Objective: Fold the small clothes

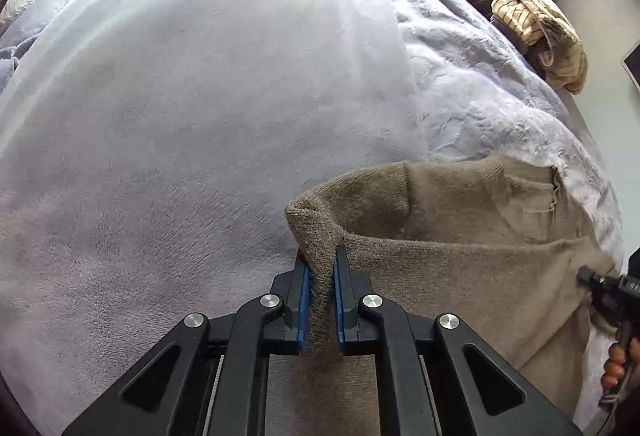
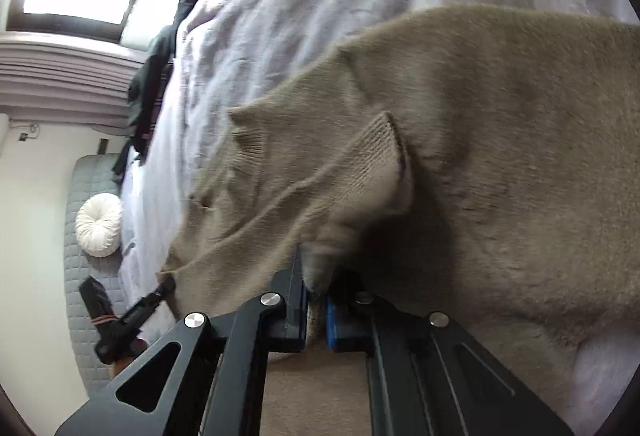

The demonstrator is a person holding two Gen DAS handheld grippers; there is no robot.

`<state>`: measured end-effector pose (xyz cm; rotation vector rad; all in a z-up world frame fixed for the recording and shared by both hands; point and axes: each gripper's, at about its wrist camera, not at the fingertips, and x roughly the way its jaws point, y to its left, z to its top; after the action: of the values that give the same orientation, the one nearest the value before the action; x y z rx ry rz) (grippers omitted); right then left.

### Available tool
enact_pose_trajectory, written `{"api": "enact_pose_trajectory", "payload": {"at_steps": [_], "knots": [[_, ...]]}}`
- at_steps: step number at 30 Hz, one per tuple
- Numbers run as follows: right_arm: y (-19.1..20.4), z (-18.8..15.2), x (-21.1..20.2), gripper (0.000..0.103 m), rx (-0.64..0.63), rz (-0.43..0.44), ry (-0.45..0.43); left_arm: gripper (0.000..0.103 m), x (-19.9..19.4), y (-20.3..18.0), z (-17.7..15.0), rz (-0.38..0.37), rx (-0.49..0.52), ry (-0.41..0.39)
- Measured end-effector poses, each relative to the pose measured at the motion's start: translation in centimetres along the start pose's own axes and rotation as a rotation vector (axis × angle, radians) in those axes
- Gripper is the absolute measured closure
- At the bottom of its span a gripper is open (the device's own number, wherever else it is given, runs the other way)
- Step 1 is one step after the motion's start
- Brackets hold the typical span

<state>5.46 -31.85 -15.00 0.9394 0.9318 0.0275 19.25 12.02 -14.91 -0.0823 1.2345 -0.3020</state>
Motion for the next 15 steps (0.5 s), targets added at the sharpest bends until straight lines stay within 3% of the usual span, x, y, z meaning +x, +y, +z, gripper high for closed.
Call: {"api": "enact_pose_trajectory", "payload": {"at_steps": [2,5,8,11,15], "knots": [[0.4,-0.1,-0.1,0.096,-0.001,-0.001,-0.019,0.092,0.7,0.9,-0.1,-0.005,-0.025,0.012],[-1.7,-0.7,0.2,0.095,0.058,-0.107,-0.009,0.091,1.1,1.1,0.1,-0.008,-0.069,0.012],[-4.0,-1.7,-0.5,0.097,0.156,-0.072,0.002,0.091,-0.1,0.6,0.5,0.053,-0.054,0.001],[-3.3,-2.3,-1.7,0.092,0.114,-0.138,0.009,0.091,-2.3,0.4,0.2,0.115,-0.011,-0.018],[-1.5,-2.7,-3.5,0.089,0.05,-0.186,-0.021,0.091,-5.5,-0.9,-1.2,0.094,0.052,-0.037]]}}
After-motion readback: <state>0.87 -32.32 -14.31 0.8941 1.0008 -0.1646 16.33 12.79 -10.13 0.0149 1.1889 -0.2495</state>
